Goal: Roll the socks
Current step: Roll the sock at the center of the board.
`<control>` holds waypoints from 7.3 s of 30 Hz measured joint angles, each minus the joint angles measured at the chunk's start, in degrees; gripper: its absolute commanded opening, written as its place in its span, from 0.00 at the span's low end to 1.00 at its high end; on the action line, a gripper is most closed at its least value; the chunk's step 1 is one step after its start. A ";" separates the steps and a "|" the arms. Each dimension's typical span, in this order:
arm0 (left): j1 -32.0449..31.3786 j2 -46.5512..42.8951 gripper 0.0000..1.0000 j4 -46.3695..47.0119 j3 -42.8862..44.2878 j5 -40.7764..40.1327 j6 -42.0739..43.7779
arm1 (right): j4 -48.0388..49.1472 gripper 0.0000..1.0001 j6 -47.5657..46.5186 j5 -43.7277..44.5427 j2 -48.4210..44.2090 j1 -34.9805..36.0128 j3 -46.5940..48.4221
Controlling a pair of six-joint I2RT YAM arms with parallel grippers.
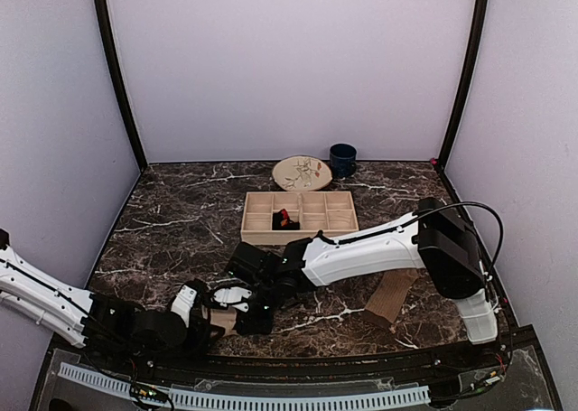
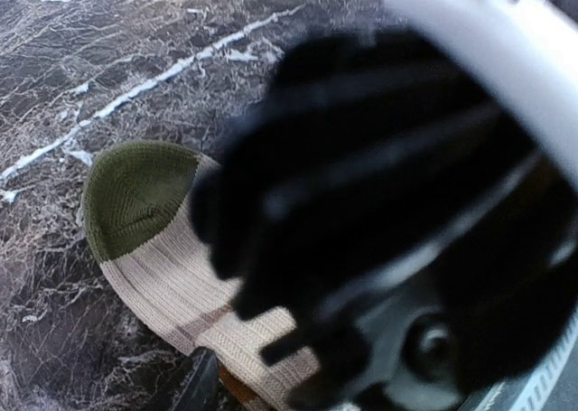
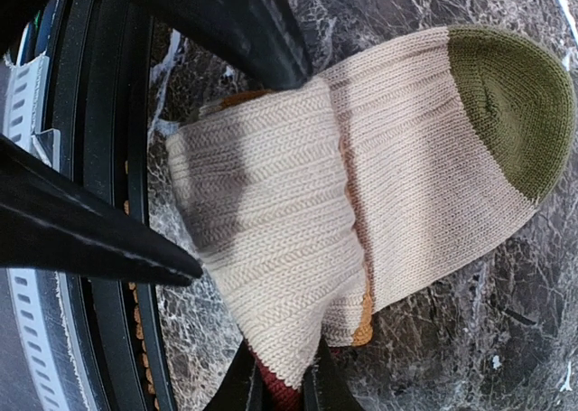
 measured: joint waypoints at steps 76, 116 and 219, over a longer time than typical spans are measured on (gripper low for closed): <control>-0.92 6.27 0.00 18.91 -7.98 -0.17 -7.80 | 42.03 0.50 -21.90 54.38 -11.72 19.54 -33.31; -0.90 5.90 0.00 19.37 -8.44 1.29 -7.76 | 46.77 0.59 -34.73 58.25 -2.93 18.91 -24.65; 3.45 0.20 0.98 -0.50 -3.54 -7.56 -12.31 | 19.04 0.10 -6.69 26.53 -8.04 11.28 -18.08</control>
